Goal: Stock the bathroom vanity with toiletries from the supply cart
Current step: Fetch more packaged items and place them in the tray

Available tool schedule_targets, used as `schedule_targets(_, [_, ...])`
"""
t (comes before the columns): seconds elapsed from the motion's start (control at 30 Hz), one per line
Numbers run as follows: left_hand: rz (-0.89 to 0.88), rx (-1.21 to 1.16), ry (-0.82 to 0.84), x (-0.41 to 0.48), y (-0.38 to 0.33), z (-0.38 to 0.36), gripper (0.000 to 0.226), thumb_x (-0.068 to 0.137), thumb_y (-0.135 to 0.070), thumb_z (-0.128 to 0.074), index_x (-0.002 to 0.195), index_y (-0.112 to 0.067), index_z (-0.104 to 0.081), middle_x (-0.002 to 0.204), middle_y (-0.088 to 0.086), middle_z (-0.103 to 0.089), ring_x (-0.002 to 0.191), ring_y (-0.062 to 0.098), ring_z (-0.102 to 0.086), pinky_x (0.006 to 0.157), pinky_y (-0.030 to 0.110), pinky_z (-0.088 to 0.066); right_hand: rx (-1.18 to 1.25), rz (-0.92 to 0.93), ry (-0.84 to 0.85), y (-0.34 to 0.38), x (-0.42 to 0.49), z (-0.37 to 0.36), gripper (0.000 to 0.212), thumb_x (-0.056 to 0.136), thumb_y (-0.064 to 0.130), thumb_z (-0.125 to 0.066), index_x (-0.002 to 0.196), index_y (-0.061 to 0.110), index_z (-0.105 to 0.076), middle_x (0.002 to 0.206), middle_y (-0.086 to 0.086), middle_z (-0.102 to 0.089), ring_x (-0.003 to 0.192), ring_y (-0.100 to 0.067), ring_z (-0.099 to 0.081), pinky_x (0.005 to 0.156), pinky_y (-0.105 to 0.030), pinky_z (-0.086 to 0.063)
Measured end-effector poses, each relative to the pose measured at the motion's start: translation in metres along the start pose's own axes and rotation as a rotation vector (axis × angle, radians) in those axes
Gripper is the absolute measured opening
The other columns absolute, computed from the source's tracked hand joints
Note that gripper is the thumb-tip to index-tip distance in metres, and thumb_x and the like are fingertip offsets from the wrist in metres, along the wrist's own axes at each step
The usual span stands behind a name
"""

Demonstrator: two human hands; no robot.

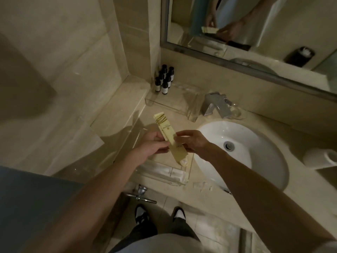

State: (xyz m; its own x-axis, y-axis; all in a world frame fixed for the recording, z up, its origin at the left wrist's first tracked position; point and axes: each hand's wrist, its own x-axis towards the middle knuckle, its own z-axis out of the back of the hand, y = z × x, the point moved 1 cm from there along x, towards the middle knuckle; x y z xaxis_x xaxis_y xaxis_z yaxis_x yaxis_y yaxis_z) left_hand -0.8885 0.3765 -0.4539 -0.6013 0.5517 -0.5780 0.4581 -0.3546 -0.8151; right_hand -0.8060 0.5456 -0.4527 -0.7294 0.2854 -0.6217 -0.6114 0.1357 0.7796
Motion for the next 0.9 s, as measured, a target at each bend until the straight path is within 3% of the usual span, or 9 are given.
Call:
schedule_targets(0.13, [-0.070,0.330,0.047,0.005,-0.010,0.025,0.024,0.087,-0.021,-0.078,0.104,-0.012,-0.063,0.102,0.004,-0.076,0.085,0.016,-0.076,0.076,0.033,-0.061,-0.086,0.058,-0.039,0.009,0.001,-0.008,0.023,0.087,0.017,-0.078,0.109,0.012,-0.075,0.106,-0.015,-0.074,0.088,-0.025,-0.071,0.086,-0.043,-0.059])
schedule_targets(0.27, [-0.448,1.066,-0.235,0.003,-0.015,0.055,0.051,0.075,-0.055,-0.082,0.095,-0.022,-0.049,0.082,-0.014,-0.055,0.071,0.009,-0.055,0.061,0.030,-0.045,-0.365,0.040,-0.084,0.003,-0.002,-0.007,0.023,0.089,0.021,-0.076,0.112,0.016,-0.073,0.100,-0.002,-0.071,0.089,-0.016,-0.067,0.076,-0.027,-0.057])
schedule_targets(0.33, [-0.705,1.273,-0.228,0.006,-0.013,0.063,0.052,0.074,-0.053,-0.082,0.097,-0.023,-0.046,0.086,-0.011,-0.051,0.079,0.012,-0.051,0.064,0.032,-0.045,-0.489,0.016,-0.066,-0.003,-0.003,-0.006,0.024,0.089,0.022,-0.076,0.112,0.017,-0.074,0.102,0.001,-0.069,0.090,-0.014,-0.065,0.075,-0.022,-0.054])
schedule_targets(0.43, [-0.919,1.500,0.014,0.016,-0.005,0.057,0.054,0.072,-0.032,-0.086,0.117,-0.024,-0.059,0.110,-0.006,-0.058,0.104,0.014,-0.050,0.083,0.033,-0.050,-0.539,-0.015,-0.011,-0.013,-0.003,-0.006,0.023,0.087,0.020,-0.078,0.110,0.016,-0.075,0.101,0.000,-0.069,0.093,-0.015,-0.065,0.078,-0.022,-0.054])
schedule_targets(0.57, [-0.900,1.619,0.253,0.028,0.003,0.042,0.063,0.072,-0.018,-0.084,0.131,-0.028,-0.064,0.126,-0.004,-0.066,0.116,0.017,-0.054,0.097,0.037,-0.046,-0.568,0.005,0.017,-0.015,0.004,-0.007,0.025,0.086,0.020,-0.079,0.110,0.014,-0.076,0.103,-0.004,-0.072,0.089,-0.015,-0.064,0.078,-0.022,-0.052])
schedule_targets(0.67, [-0.867,1.634,0.231,0.029,0.003,0.038,0.050,0.079,-0.014,-0.079,0.126,-0.025,-0.065,0.119,0.001,-0.067,0.116,0.021,-0.056,0.103,0.037,-0.044,-0.543,0.015,0.042,-0.017,0.013,-0.003,0.022,0.086,0.018,-0.079,0.108,0.014,-0.077,0.101,-0.008,-0.073,0.080,-0.012,-0.063,0.070,-0.019,-0.050])
schedule_targets(0.77, [-0.796,1.689,0.215,0.030,0.007,0.039,0.031,0.086,-0.013,-0.070,0.112,-0.028,-0.062,0.098,-0.005,-0.060,0.103,0.018,-0.056,0.099,0.035,-0.043,-0.507,0.017,0.060,-0.022,0.020,-0.002,0.022,0.086,0.017,-0.079,0.108,0.014,-0.078,0.096,-0.004,-0.073,0.079,-0.011,-0.063,0.072,-0.021,-0.052])
schedule_targets(0.9, [-0.699,1.649,0.231,0.034,0.015,0.044,0.020,0.089,-0.013,-0.068,0.102,-0.025,-0.060,0.079,-0.010,-0.054,0.073,0.006,-0.053,0.083,0.033,-0.057,-0.513,0.025,0.057,-0.025,0.027,-0.006,0.023,0.087,0.019,-0.079,0.109,0.015,-0.078,0.087,0.005,-0.071,0.075,-0.007,-0.063,0.065,-0.014,-0.050])
